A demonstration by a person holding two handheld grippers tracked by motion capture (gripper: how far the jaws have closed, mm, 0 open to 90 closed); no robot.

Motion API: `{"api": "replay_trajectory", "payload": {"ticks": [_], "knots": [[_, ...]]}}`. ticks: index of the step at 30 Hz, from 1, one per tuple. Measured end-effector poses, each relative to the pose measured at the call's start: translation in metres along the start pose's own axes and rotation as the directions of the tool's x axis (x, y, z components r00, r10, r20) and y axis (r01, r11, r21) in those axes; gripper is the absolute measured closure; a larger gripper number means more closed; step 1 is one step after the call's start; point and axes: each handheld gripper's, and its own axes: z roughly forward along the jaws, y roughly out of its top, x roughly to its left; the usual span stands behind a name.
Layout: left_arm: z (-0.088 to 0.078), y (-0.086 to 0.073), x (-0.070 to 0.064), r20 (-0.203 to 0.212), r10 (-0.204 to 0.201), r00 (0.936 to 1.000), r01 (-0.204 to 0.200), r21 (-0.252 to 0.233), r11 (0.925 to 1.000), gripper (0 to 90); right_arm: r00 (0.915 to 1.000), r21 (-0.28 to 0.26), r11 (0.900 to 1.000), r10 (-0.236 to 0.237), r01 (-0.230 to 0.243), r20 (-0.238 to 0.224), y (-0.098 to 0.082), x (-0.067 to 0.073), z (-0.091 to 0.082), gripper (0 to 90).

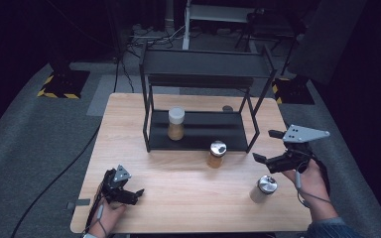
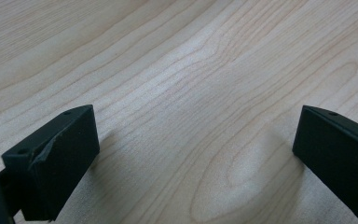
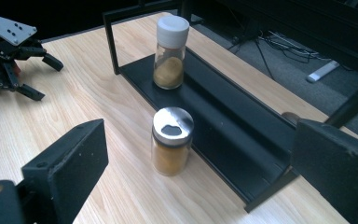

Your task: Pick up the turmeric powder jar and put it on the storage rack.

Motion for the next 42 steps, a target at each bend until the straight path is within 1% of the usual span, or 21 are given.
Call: {"api": "replay_trajectory", "payload": {"ticks": [5, 8, 14, 19, 21, 27, 29, 32, 34, 35, 36, 37, 39, 41, 42], "knots": [[0.0, 0.0, 0.0, 0.0, 0.0, 1.0, 0.0, 0.0, 1.0, 0.0, 0.9998, 0.002, 1.0, -0.009, 0.009, -0.017, 0.01, 0.003, 0.014, 3.5], [0.0, 0.0, 0.0, 0.0, 0.0, 1.0, 0.0, 0.0, 1.0, 0.0, 0.9998, 0.018, 1.0, -0.013, 0.013, -0.017, 0.017, 0.008, 0.024, 3.8], [0.0, 0.0, 0.0, 0.0, 0.0, 1.0, 0.0, 0.0, 1.0, 0.0, 0.9998, 0.029, 1.0, -0.001, 0.002, -0.021, 0.026, 0.013, 0.043, 3.8], [0.0, 0.0, 0.0, 0.0, 0.0, 1.0, 0.0, 0.0, 1.0, 0.0, 1.0, 0.055, 0.998, 0.005, -0.005, -0.001, 0.034, 0.019, 0.058, 3.8], [0.0, 0.0, 0.0, 0.0, -0.001, 1.0, 0.001, 0.0, 1.0, 0.0, 0.9999, 0.069, 0.998, 0.013, -0.013, 0.001, 0.036, 0.02, 0.064, 3.8], [0.0, 0.0, 0.001, 0.008, 0.007, 0.9999, -0.007, -0.001, 1.0, 0.0, 0.9998, 0.101, 0.995, 0.017, -0.018, 0.012, 0.039, 0.023, 0.084, 3.7], [0.0, 0.0, 0.001, 0.008, 0.008, 0.9999, -0.008, 0.0, 1.0, 0.0, 0.9997, 0.114, 0.993, 0.016, -0.018, 0.018, 0.04, 0.024, 0.09, 3.7], [0.0, 0.0, 0.002, 0.01, 0.011, 0.9999, -0.011, 0.001, 0.9999, 0.0, 0.9997, 0.128, 0.992, 0.021, -0.022, 0.013, 0.041, 0.025, 0.102, 3.7], [0.0, 0.001, 0.003, 0.015, 0.016, 0.9998, -0.016, 0.0, 0.9999, 0.0, 0.9997, 0.138, 0.99, 0.022, -0.023, 0.008, 0.042, 0.025, 0.109, 3.7], [0.001, 0.002, 0.005, 0.028, 0.029, 0.9992, -0.029, 0.002, 0.9996, 0.0, 0.9998, 0.143, 0.989, 0.021, -0.022, 0.008, 0.042, 0.026, 0.112, 3.7], [0.001, 0.002, 0.005, 0.03, 0.032, 0.999, -0.033, 0.002, 0.9995, 0.0, 0.9998, 0.149, 0.989, 0.019, -0.02, 0.01, 0.042, 0.026, 0.116, 3.7], [0.001, 0.002, 0.005, 0.03, 0.032, 0.999, -0.033, 0.002, 0.9995, 0.0, 0.9998, 0.149, 0.989, 0.019, -0.02, 0.01, 0.042, 0.026, 0.116, 3.7], [0.002, 0.002, 0.005, 0.033, 0.034, 0.9989, -0.034, 0.001, 0.9994, 0.0, 0.9998, 0.172, 0.985, 0.013, -0.015, 0.016, 0.042, 0.027, 0.124, 3.7], [0.002, 0.003, 0.005, 0.033, 0.035, 0.9988, -0.035, 0.001, 0.9994, 0.0, 0.9997, 0.205, 0.979, 0.018, -0.021, 0.018, 0.042, 0.026, 0.133, 3.7], [0.002, 0.003, 0.005, 0.033, 0.035, 0.9988, -0.035, 0.001, 0.9994, 0.0, 0.9996, 0.213, 0.977, 0.022, -0.025, 0.018, 0.042, 0.025, 0.136, 3.7]]}}
